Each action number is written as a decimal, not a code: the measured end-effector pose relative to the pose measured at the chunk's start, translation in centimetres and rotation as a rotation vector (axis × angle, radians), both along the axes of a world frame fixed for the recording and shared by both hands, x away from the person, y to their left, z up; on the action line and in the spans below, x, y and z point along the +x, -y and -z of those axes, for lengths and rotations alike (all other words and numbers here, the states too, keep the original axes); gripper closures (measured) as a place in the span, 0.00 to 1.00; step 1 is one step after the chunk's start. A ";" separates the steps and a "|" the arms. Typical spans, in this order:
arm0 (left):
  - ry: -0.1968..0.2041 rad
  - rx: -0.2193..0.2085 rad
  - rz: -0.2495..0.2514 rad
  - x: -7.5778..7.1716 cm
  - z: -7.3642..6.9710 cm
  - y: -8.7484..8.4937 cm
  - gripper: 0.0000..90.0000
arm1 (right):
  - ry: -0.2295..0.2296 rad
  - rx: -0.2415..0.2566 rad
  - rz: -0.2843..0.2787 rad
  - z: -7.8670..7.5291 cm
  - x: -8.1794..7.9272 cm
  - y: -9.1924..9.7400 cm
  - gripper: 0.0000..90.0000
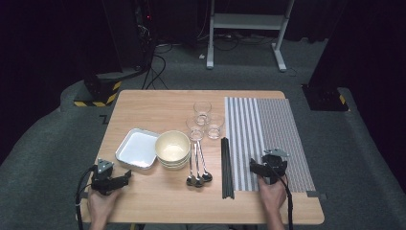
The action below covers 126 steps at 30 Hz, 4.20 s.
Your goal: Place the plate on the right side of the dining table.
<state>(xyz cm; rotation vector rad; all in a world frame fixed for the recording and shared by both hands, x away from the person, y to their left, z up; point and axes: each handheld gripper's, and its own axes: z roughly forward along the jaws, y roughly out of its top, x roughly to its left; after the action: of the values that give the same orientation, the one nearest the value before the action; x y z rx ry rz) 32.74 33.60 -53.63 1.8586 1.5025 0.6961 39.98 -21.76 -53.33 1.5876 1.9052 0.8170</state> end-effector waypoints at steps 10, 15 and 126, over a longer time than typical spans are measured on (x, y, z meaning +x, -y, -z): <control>-0.008 0.001 0.009 0.1 0.0 0.2 0.15 | 0.000 0.001 0.003 0.0 0.0 0.0 0.16; -0.014 0.002 0.019 0.1 0.0 0.2 0.13 | 0.000 0.001 0.004 0.0 0.0 0.0 0.16; 0.068 -0.139 0.067 6.1 -4.4 -2.8 0.40 | 0.006 -0.001 -0.004 0.0 -0.1 -0.1 0.19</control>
<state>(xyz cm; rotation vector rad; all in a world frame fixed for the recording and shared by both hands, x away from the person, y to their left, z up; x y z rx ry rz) 38.83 36.41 -49.19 1.7546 1.4026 0.6023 39.87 -21.67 -53.31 1.5793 1.9043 0.8215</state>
